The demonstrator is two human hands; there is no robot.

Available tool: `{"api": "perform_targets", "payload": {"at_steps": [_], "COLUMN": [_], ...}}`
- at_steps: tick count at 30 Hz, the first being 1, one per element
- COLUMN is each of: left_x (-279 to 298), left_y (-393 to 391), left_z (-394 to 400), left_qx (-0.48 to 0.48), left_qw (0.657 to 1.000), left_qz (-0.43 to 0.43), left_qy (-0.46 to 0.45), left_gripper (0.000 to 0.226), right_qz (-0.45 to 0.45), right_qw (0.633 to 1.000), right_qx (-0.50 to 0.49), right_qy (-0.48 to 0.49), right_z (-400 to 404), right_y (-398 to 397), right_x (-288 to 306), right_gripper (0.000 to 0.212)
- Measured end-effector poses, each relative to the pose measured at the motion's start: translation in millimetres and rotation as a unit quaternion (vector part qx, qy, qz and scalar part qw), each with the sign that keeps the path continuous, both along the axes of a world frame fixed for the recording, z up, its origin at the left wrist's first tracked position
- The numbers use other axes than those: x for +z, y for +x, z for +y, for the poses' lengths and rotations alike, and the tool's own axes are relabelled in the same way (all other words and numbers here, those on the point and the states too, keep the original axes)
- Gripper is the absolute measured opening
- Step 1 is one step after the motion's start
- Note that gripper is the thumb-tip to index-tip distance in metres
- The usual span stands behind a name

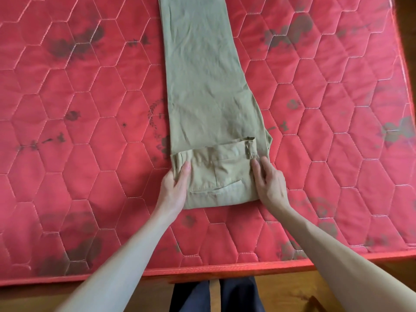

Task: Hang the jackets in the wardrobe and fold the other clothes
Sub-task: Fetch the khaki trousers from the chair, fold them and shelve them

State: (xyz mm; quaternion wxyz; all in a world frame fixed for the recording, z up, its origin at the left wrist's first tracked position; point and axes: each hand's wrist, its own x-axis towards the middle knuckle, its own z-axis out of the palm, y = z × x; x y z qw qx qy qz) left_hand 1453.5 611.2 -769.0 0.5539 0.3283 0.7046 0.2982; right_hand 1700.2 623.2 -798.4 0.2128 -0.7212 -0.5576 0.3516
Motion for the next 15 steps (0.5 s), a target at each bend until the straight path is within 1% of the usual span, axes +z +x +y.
{"api": "perform_targets", "payload": {"at_steps": [2, 3, 5, 7, 9, 11, 12, 13, 14, 15], "left_x": [-6.0, -9.2, -16.0, -21.9, -23.8, -22.5, -20.1, -19.1, -16.6, -14.9], "left_y": [2.8, 4.2, 6.2, 7.0, 7.4, 9.6, 12.6, 16.0, 19.9, 23.2], "left_z": [5.5, 8.5, 15.6, 24.6, 32.7, 37.1, 38.3, 38.9, 39.5, 40.1], "left_qx": [0.052, 0.064, 0.072, 0.066, 0.041, 0.026, 0.028, 0.040, 0.057, 0.072], "left_qw": [0.999, 0.998, 0.996, 0.994, 0.990, 0.979, 0.974, 0.969, 0.965, 0.963], "left_qz": [0.016, 0.025, 0.049, 0.082, 0.137, 0.200, 0.226, 0.245, 0.255, 0.261], "left_qy": [0.004, 0.008, 0.025, 0.030, 0.014, -0.005, -0.010, -0.015, -0.016, -0.014], "left_gripper": [0.028, 0.029, 0.037, 0.036, 0.043, 0.050, 0.050, 0.049, 0.048, 0.049], "right_qz": [0.002, -0.006, -0.020, -0.021, -0.028, -0.079, -0.122, -0.154, -0.169, -0.173], "right_qw": [0.999, 0.997, 0.996, 0.995, 0.992, 0.986, 0.980, 0.975, 0.973, 0.971], "right_qx": [-0.054, -0.073, -0.089, -0.096, -0.114, -0.143, -0.155, -0.155, -0.139, -0.102], "right_qy": [-0.004, -0.008, -0.021, -0.034, -0.039, -0.041, -0.020, 0.024, 0.079, 0.131], "right_z": [6.7, 9.4, 14.0, 16.8, 17.3, 16.3, 14.8, 12.9, 11.2, 9.4], "right_y": [-2.6, -3.2, -4.9, -5.7, -6.9, -10.4, -13.0, -16.4, -20.8, -25.7], "right_x": [-6.3, -8.3, -10.7, -10.2, -6.4, 0.3, 4.8, 9.3, 14.0, 18.0], "right_gripper": [0.042, 0.044, 0.046, 0.046, 0.040, 0.026, 0.021, 0.021, 0.024, 0.029]}}
